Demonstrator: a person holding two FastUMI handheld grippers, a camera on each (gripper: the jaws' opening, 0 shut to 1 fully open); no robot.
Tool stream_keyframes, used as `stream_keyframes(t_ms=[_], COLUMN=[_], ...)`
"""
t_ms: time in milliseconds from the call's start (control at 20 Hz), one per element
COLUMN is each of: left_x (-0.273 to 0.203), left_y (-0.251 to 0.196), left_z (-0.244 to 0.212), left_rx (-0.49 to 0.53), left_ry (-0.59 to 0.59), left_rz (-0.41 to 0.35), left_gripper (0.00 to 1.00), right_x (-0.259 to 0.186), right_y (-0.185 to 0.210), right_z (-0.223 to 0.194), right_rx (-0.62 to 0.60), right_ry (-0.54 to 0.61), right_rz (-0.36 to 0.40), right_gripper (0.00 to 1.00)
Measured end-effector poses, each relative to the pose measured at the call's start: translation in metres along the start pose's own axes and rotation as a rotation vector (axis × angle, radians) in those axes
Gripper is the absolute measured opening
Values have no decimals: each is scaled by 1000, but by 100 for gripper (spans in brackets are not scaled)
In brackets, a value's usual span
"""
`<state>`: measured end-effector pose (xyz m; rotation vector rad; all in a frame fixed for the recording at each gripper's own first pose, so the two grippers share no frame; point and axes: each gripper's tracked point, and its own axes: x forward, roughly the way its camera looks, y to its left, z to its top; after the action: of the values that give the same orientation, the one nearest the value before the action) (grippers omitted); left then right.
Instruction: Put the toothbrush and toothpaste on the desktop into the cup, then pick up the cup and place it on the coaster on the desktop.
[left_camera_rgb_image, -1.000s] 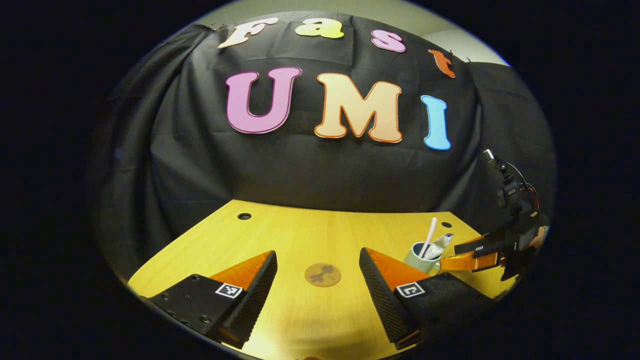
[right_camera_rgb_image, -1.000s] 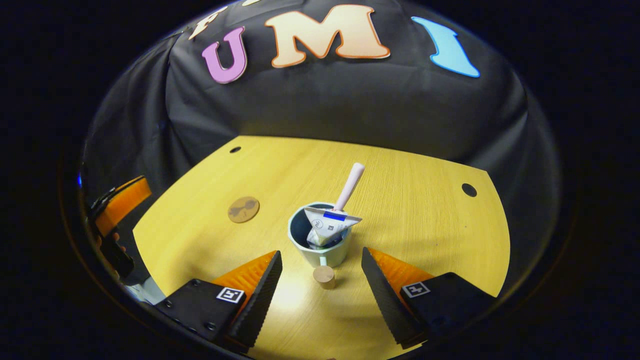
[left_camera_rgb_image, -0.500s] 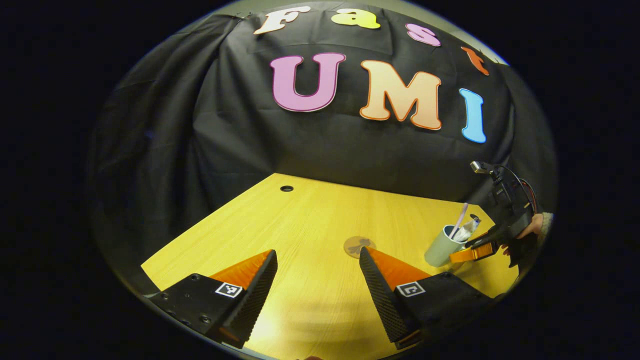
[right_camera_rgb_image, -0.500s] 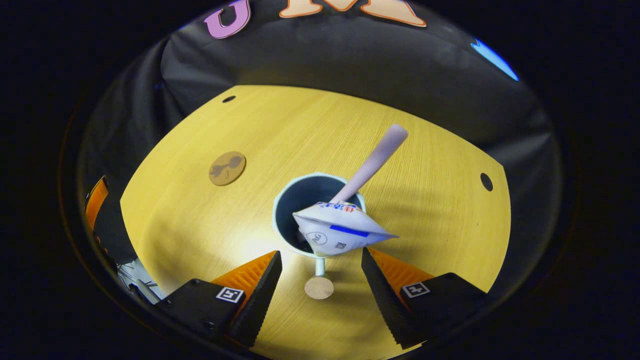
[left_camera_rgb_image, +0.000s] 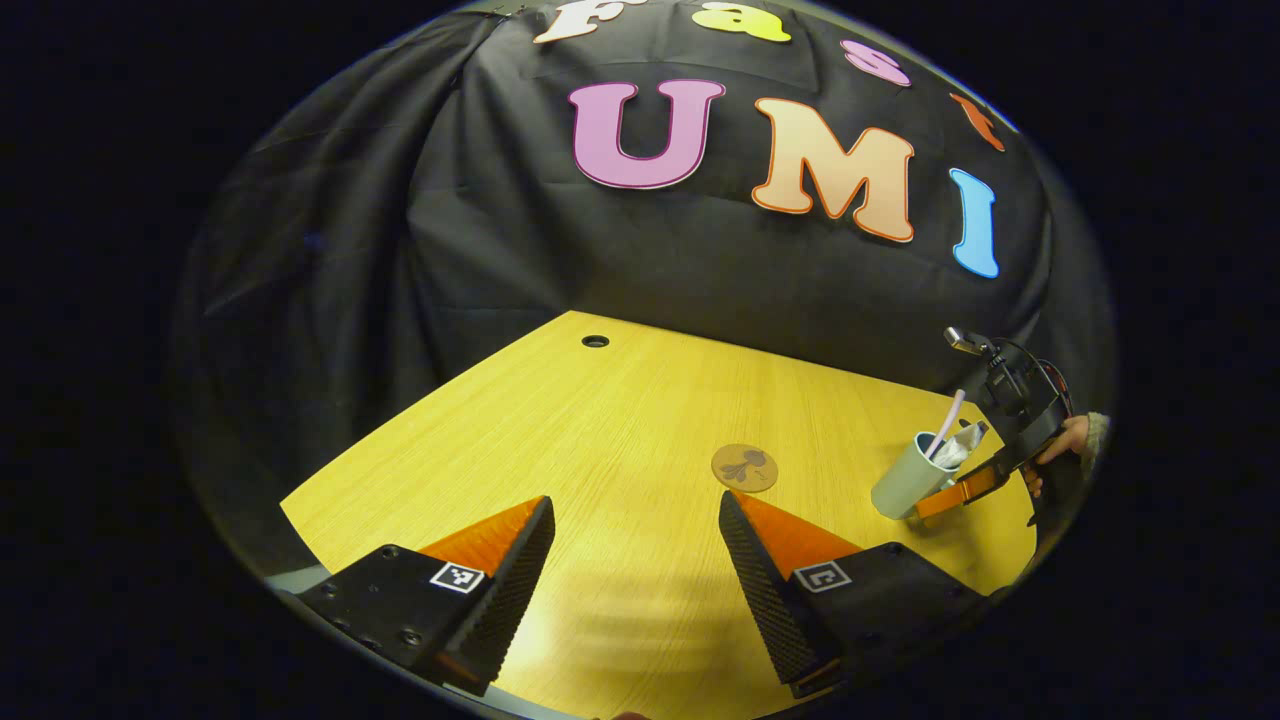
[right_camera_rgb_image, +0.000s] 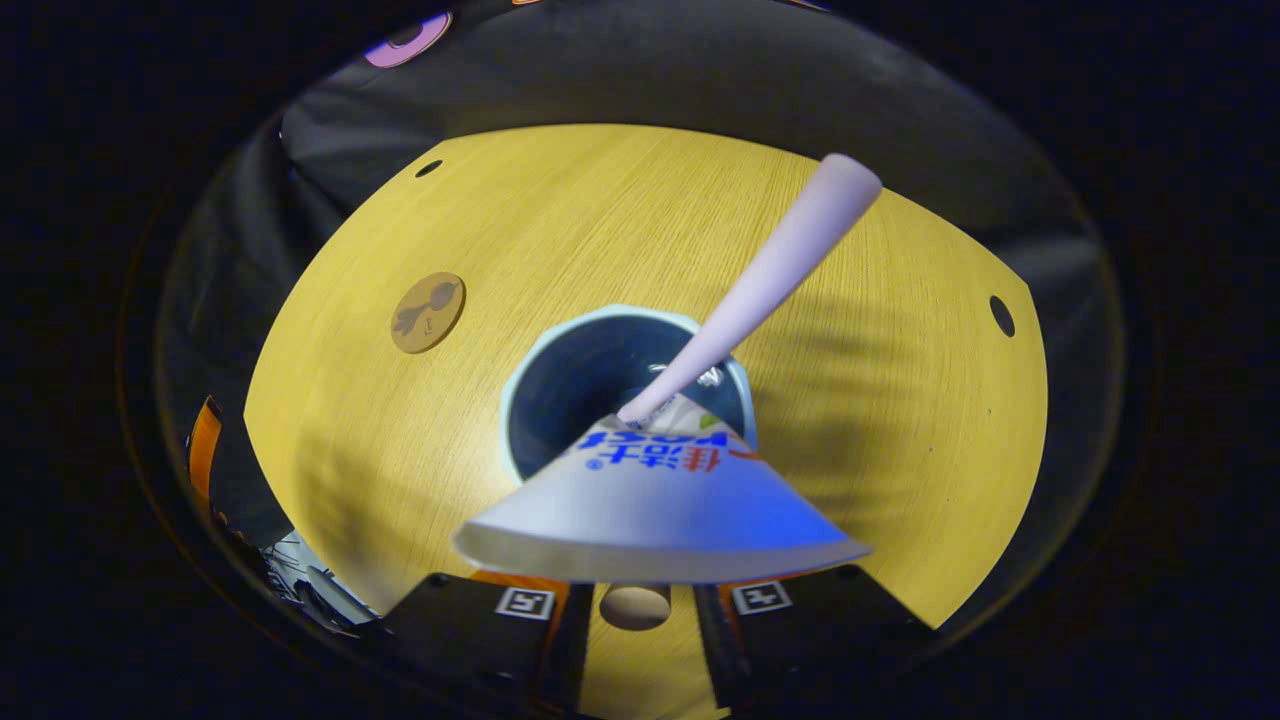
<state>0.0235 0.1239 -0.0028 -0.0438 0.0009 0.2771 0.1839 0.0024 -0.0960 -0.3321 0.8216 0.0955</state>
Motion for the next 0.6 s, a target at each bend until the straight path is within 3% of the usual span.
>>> stream_keyframes(t_ms=[50,100,400,600], left_x=[2,5,14,11], left_y=[-1,-3,-22,-23], left_z=[-1,1,1,0], left_rx=[-2,-6,-4,2], left_ry=[1,-3,10,18], left_rz=[-5,-11,-73,-94], left_gripper=[95,95,96,95], right_x=[-3,-3,-5,-12], right_y=[1,1,-1,1], right_z=[2,2,5,11], right_rx=[-7,-19,-49,-92], right_ry=[0,1,-21,-19], right_rz=[-3,-12,-59,-56], right_gripper=[36,32,24,27])
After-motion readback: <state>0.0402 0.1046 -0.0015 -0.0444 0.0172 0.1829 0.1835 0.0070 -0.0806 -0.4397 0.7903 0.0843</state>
